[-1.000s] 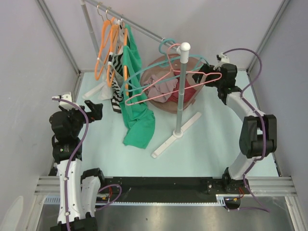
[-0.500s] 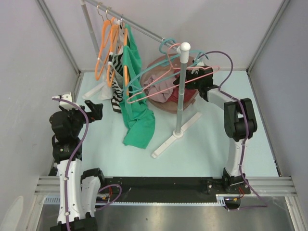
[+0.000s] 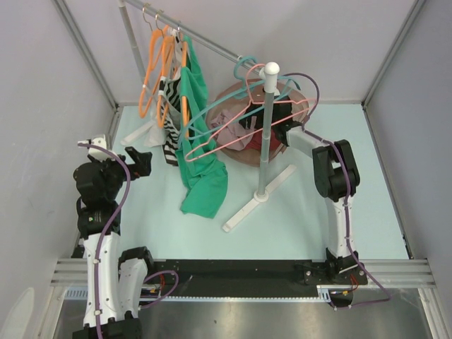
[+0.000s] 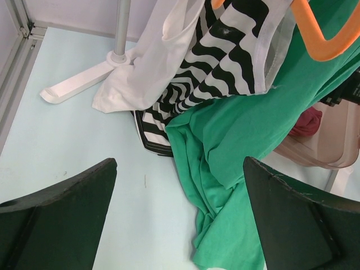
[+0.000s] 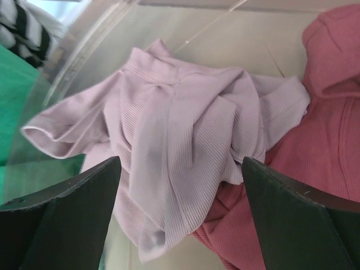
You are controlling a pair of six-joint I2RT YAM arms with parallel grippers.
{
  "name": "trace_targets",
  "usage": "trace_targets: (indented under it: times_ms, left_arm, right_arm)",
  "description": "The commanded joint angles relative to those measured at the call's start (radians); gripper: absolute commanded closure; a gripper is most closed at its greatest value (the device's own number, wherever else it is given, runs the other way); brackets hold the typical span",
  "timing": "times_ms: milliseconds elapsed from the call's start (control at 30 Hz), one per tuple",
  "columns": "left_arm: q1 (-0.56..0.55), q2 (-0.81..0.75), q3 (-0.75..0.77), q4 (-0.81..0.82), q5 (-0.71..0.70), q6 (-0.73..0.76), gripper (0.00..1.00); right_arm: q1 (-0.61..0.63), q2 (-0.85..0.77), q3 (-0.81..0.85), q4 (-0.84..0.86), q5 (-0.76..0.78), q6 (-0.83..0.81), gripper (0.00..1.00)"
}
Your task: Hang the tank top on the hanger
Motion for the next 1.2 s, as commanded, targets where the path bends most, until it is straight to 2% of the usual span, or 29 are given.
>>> trace_targets:
  times_ms: [0,133,233,267,333,367,433,467,500,633,700,933,1167]
  left_arm:
    - [-0.006,-0.01,0.007,0.017,0.0,0.009,0.01]
    - [-0.006,-0.006,0.008,0.017,0.011,0.009,0.0]
    - [-0.006,-0.006,0.008,0.018,0.012,0.009,0.01]
    - [-0.006,-0.007,0.008,0.02,0.012,0.009,0.01]
    - [-0.008,-0.007,0.007,0.018,0.012,0.009,0.01]
    - [-0.008,-0.007,0.008,0.018,0.012,0.009,0.01]
    - [-0.008,-0.007,0.008,0.02,0.014,0.009,0.01]
    - [-0.011,-0.007,0.008,0.018,0.014,0.009,0.01]
    - [-0.009,-0.004,0.008,0.018,0.014,0.009,0.01]
    - [-0.011,-0.006,0.007,0.018,0.015,0.007,0.01]
    - [-0.011,-0.004,0.008,0.018,0.017,0.009,0.01]
    - [-0.014,-0.006,0.007,0.02,0.009,0.007,0.01]
    - [-0.014,-0.004,0.005,0.014,-0.011,0.006,0.01]
  right_arm:
    - [0.025,0.026,0.049,-0.045,0.13,-0.055,0.06]
    - [0.032,0.049,0.074,-0.068,0.14,-0.064,0.09]
    - [0.034,0.069,0.099,-0.094,0.106,-0.055,0.19]
    - [0.032,0.069,0.097,-0.091,0.092,-0.053,0.29]
    - [0.031,0.067,0.085,-0.083,0.063,-0.042,0.39]
    - [0.029,0.055,0.077,-0.069,0.06,-0.039,0.52]
    - [0.022,0.032,0.048,-0.023,0.051,-0.01,0.71]
    - [0.017,0.006,0.012,-0.003,0.044,0.008,0.85]
    - [0.0,-0.011,-0.007,0.017,0.035,0.025,0.89]
    - [-0.061,-0.093,-0.13,0.199,-0.082,0.138,0.93]
    - [-0.092,-0.139,-0.206,0.266,-0.123,0.218,1.0]
    - [-0.228,-0.302,-0.433,0.608,-0.267,0.43,1.0]
    - [-0.325,-0.521,-0.526,0.58,-0.308,0.429,1.0]
